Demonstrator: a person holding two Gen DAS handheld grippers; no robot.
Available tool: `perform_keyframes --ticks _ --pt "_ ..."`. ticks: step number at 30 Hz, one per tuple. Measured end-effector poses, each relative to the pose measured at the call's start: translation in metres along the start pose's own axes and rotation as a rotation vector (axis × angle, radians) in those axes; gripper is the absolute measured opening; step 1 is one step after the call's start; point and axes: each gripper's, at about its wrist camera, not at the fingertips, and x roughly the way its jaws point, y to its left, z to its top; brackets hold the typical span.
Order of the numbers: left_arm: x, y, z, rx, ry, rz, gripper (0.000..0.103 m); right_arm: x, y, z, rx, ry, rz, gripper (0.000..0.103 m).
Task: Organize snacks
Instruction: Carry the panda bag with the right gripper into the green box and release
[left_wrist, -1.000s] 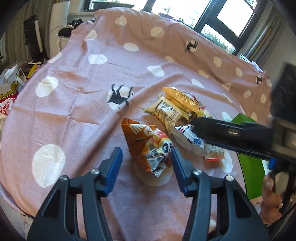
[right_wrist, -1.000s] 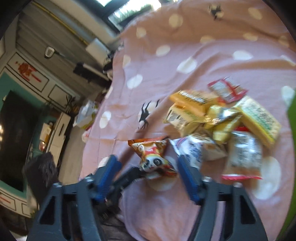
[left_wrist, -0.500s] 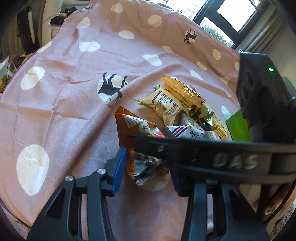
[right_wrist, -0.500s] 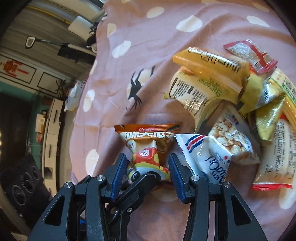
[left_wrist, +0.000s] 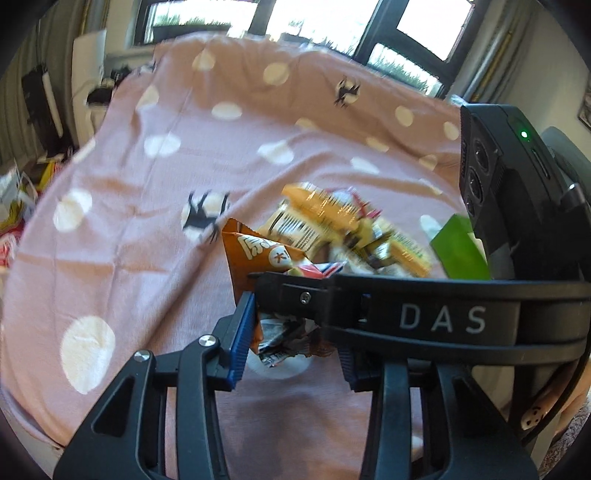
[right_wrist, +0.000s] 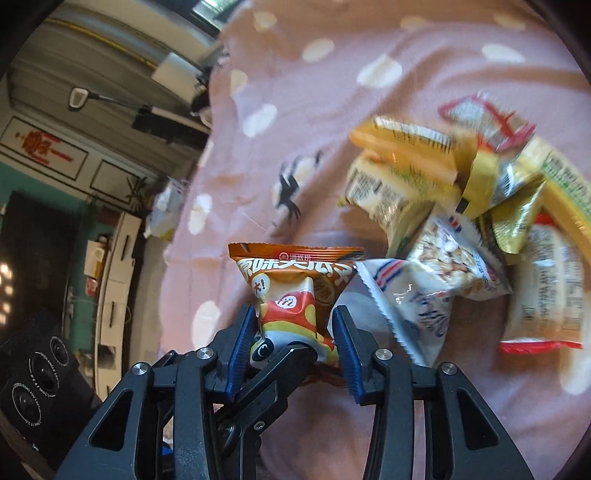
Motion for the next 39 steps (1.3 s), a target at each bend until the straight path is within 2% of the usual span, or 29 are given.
perform_keyframes --ticks 5,11,17,21,29,39 --pt "-0.028 -0.028 0.013 0.062 -0.075 -0.034 0.041 -0.047 0.013 -0.003 -0.041 -0.118 0.008 0.046" --pt "-0.043 -0.077 0.027 0.171 -0.142 -0.089 0.041 -0.106 0.012 -0.009 -0.056 -0.264 -0.011 0.046" --pt "-0.041 -0.131 0.034 0.304 -0.155 -0.171 0.041 -0.162 -0.014 -0.017 -0.002 -0.404 -0.040 0.046" --pt "-0.034 -0.162 0.036 0.356 -0.158 -0.254 0.041 -0.194 -0.036 -0.026 0.045 -0.475 -0.102 0.046" --pt "-0.008 -0.217 0.032 0.410 -0.078 -0.425 0.041 -0.232 -0.078 -0.045 0.136 -0.547 -0.266 0.046" --pt "0.033 -0.267 0.017 0.449 0.055 -0.541 0.041 -0.255 -0.137 -0.070 0.279 -0.559 -0.349 0.046"
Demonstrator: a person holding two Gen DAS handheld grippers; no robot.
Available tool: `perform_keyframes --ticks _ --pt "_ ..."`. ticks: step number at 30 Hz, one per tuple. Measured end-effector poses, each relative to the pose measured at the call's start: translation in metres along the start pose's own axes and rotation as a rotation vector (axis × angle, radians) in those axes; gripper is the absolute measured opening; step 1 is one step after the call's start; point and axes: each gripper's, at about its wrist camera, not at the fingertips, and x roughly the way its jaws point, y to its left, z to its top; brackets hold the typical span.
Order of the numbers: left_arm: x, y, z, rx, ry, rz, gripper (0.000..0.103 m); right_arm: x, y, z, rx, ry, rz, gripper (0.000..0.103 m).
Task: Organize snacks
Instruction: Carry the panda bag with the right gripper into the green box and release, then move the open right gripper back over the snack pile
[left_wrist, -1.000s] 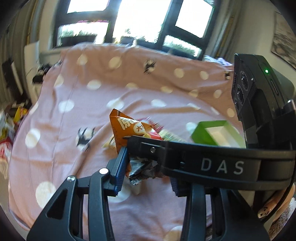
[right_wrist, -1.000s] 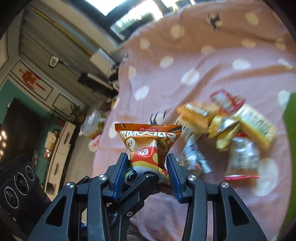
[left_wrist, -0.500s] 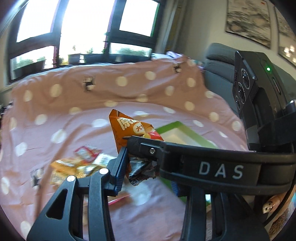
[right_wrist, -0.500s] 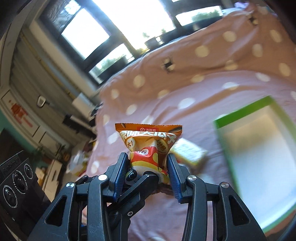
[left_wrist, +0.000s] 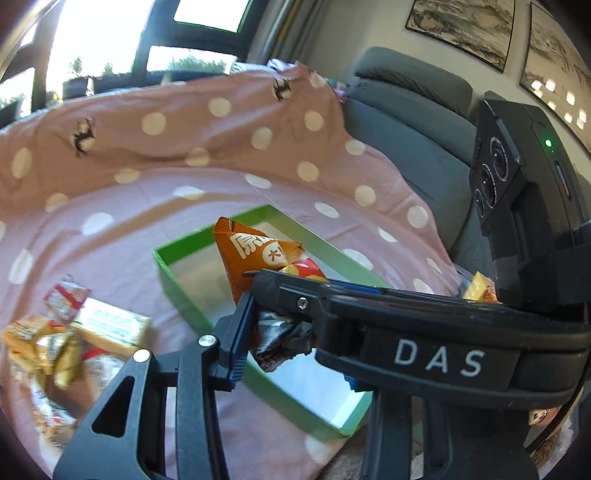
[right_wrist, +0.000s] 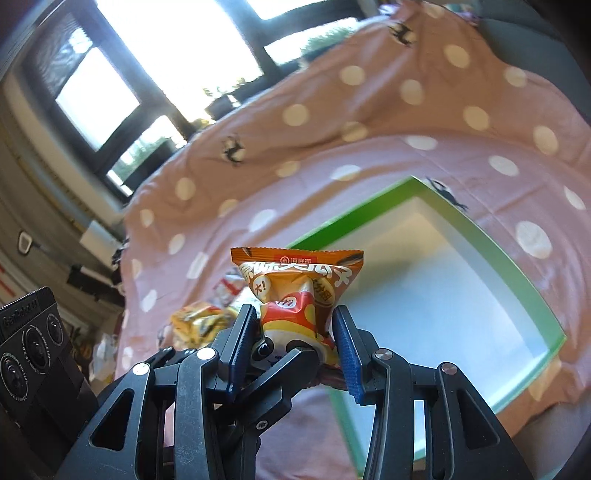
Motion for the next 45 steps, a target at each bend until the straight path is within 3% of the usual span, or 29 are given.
perform_keyframes --ticks 6,13,21,24,28,32,34,39,41,45 --pt "0.038 -0.006 -0.009 -0.035 0.090 -0.062 0.041 0.009 -0.029 -0.001 0.062 0.043 -0.085 0.046" --pt "0.067 -0.013 -0.019 -0.050 0.182 -0.081 0.041 0.021 -0.063 -0.013 0.140 0.105 -0.129 0.046" --pt "0.078 -0.007 -0.026 -0.104 0.245 -0.098 0.042 0.027 -0.076 -0.020 0.190 0.123 -0.158 0.046" --pt "0.072 -0.005 -0.023 -0.092 0.245 -0.079 0.046 0.027 -0.076 -0.021 0.210 0.124 -0.143 0.053" --pt "0.049 0.006 -0.020 -0.094 0.182 -0.037 0.070 0.017 -0.067 -0.020 0.189 0.075 -0.171 0.079" --pt "0.018 0.030 -0.019 -0.169 0.114 -0.017 0.085 0.003 -0.060 -0.019 0.186 0.012 -0.173 0.084" --pt "-0.002 0.047 -0.021 -0.226 0.061 0.019 0.088 -0.004 -0.055 -0.019 0.182 -0.018 -0.152 0.087" --pt "-0.053 0.088 -0.031 -0.321 -0.035 0.122 0.091 -0.008 -0.027 -0.018 0.092 -0.045 -0.191 0.088" --pt "-0.073 0.103 -0.037 -0.343 -0.063 0.192 0.102 -0.004 -0.014 -0.019 0.063 -0.039 -0.168 0.090" --pt "-0.113 0.140 -0.058 -0.443 -0.114 0.254 0.102 0.013 0.018 -0.016 -0.020 0.009 -0.121 0.093"
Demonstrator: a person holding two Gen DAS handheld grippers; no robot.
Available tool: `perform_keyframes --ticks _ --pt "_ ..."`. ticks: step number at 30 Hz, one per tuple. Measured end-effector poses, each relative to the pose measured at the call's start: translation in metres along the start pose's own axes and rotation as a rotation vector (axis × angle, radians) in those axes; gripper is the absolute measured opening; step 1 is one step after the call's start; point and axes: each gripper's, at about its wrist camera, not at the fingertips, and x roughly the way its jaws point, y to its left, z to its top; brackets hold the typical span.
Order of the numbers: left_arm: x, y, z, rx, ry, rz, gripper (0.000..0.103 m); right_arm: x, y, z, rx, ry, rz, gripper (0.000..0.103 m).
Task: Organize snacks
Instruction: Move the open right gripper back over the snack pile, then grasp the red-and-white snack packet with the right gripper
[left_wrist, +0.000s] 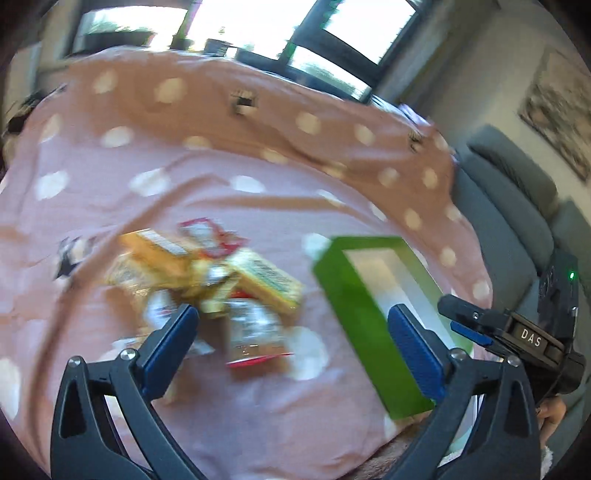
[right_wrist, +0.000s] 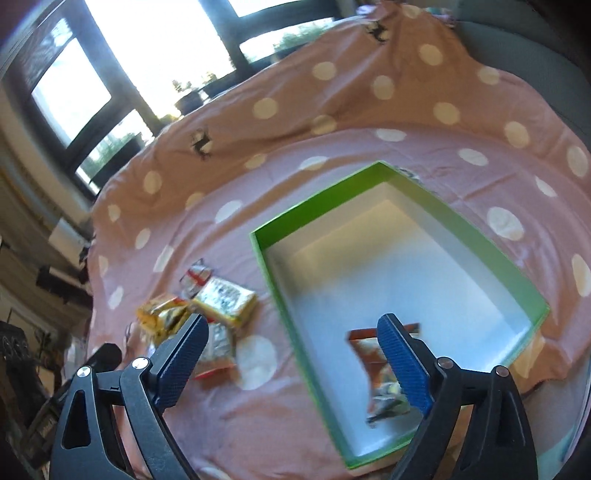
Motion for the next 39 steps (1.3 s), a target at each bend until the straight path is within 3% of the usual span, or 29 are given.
perform_keyframes --ticks 4,7,14,18,20,28,32,34,36,38,39 --pt "-0.021 0.044 -0.007 -0.110 -0.013 0.057 0.102 0.012 0.033 0.001 -0.065 0.042 0.090 0.094" --pt "-0.033 0.076 -0.015 -0.166 -0.049 0.203 0.102 0.027 0.066 0.009 -0.135 0.079 0.140 0.097" --pt "-0.046 0.113 -0.028 -0.205 -0.036 0.334 0.102 0.092 0.149 0.038 -0.321 0.216 0.120 0.097" --pt "-0.050 0.121 -0.031 -0.206 -0.032 0.351 0.102 0.145 0.170 0.049 -0.292 0.367 0.135 0.097" --pt "-0.048 0.124 -0.032 -0.197 -0.020 0.355 0.102 0.170 0.178 0.051 -0.281 0.413 0.101 0.097" --pt "-0.037 0.124 -0.037 -0.171 0.022 0.338 0.102 0.259 0.205 0.058 -0.451 0.456 -0.117 0.097" --pt "-0.030 0.125 -0.039 -0.165 0.041 0.340 0.102 0.286 0.206 0.056 -0.508 0.502 -0.111 0.092" --pt "-0.027 0.126 -0.040 -0.169 0.048 0.336 0.102 0.300 0.202 0.052 -0.512 0.526 -0.117 0.082" --pt "-0.024 0.128 -0.041 -0.173 0.056 0.329 0.102 0.307 0.193 0.053 -0.452 0.534 -0.100 0.082" --pt "-0.023 0.129 -0.042 -0.176 0.059 0.321 0.102 0.304 0.191 0.054 -0.449 0.498 -0.093 0.073" --pt "-0.023 0.130 -0.042 -0.176 0.061 0.315 0.102 0.303 0.193 0.052 -0.485 0.493 -0.107 0.061"
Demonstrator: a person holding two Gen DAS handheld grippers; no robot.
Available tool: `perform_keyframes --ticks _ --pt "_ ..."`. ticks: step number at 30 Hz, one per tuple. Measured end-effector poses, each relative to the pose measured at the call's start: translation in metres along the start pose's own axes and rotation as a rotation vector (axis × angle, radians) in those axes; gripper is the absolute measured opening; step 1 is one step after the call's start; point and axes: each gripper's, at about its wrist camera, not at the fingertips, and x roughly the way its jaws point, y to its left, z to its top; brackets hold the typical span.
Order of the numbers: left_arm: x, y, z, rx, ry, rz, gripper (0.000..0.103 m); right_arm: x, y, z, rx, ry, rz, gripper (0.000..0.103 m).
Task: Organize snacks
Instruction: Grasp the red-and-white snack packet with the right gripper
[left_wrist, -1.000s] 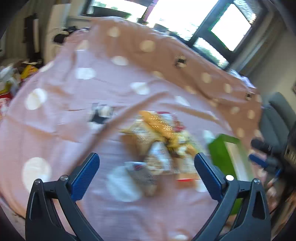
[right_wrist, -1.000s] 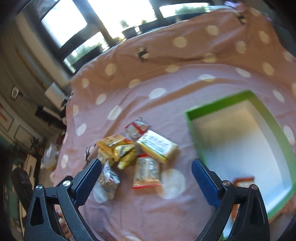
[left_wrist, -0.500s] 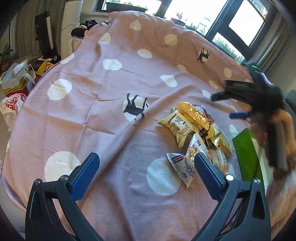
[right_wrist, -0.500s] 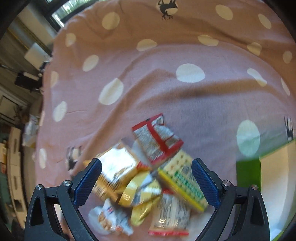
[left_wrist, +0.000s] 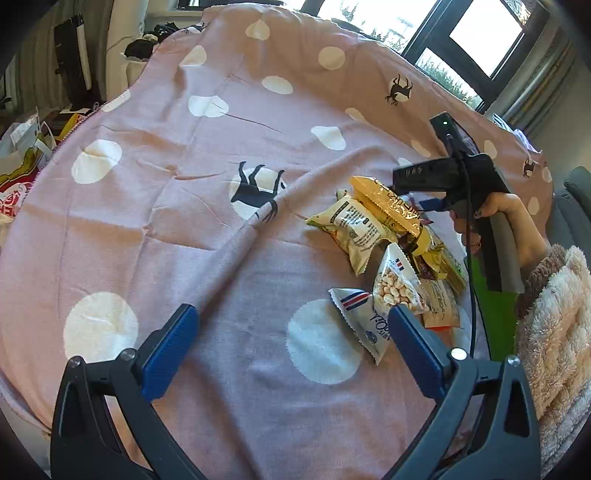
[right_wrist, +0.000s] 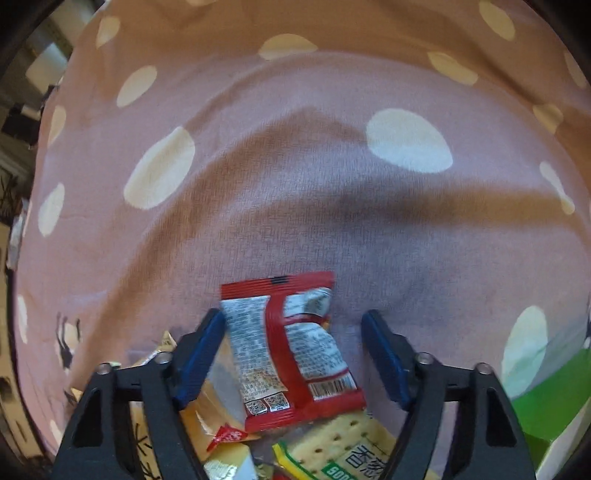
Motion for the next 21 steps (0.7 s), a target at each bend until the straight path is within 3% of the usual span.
perform_keyframes --ticks 2,11,15,21 --pt "0.002 -0.001 0.001 -0.003 0.001 -0.004 0.102 -0.002 0.004 -0.003 -0.042 -0.008 -0.048 0.057" --pt "0.002 -0.007 -0.002 0.010 0.007 -0.010 0.102 -0.033 0.002 -0.023 -0.036 -0.083 0.011 0.051" --pt "-0.001 -0.009 -0.003 -0.001 0.004 -0.011 0.102 -0.081 0.002 -0.037 -0.036 -0.177 0.033 0.051" --pt "-0.006 -0.015 -0.007 0.015 -0.003 0.015 0.102 -0.167 0.006 -0.092 -0.020 -0.320 0.035 0.051"
